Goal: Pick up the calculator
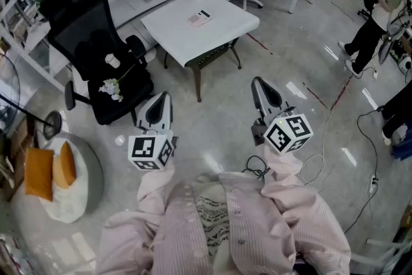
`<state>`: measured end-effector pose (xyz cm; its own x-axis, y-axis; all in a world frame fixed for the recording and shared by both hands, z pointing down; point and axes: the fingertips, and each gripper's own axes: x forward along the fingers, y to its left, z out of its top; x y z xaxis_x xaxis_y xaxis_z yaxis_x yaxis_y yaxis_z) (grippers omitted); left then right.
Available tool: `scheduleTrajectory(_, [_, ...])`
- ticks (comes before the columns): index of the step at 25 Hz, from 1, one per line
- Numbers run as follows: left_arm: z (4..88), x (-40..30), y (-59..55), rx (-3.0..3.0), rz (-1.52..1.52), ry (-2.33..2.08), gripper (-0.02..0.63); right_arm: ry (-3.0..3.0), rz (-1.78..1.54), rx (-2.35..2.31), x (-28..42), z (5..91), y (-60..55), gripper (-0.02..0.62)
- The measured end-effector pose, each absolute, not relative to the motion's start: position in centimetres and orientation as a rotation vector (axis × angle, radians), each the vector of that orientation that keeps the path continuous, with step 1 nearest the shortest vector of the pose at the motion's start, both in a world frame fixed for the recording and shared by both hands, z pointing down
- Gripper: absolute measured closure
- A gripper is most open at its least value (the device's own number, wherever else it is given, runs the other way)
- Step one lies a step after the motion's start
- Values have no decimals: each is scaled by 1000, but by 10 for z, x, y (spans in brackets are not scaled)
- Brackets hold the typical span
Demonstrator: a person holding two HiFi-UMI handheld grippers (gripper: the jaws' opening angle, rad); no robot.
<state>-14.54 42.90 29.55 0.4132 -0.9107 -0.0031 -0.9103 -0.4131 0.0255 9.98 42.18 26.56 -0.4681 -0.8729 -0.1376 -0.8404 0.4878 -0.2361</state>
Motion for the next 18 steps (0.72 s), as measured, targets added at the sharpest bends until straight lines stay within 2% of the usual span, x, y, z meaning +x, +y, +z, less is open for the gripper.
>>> scheduleTrajectory(15, [307,-119,425,2584,-19,-1694,606,2601,-212,-1376,113,276,414,589])
scheduleTrajectory(18, [310,-108,423,2584,-27,-1689,606,2611,-215,-1374,123,280,410,530])
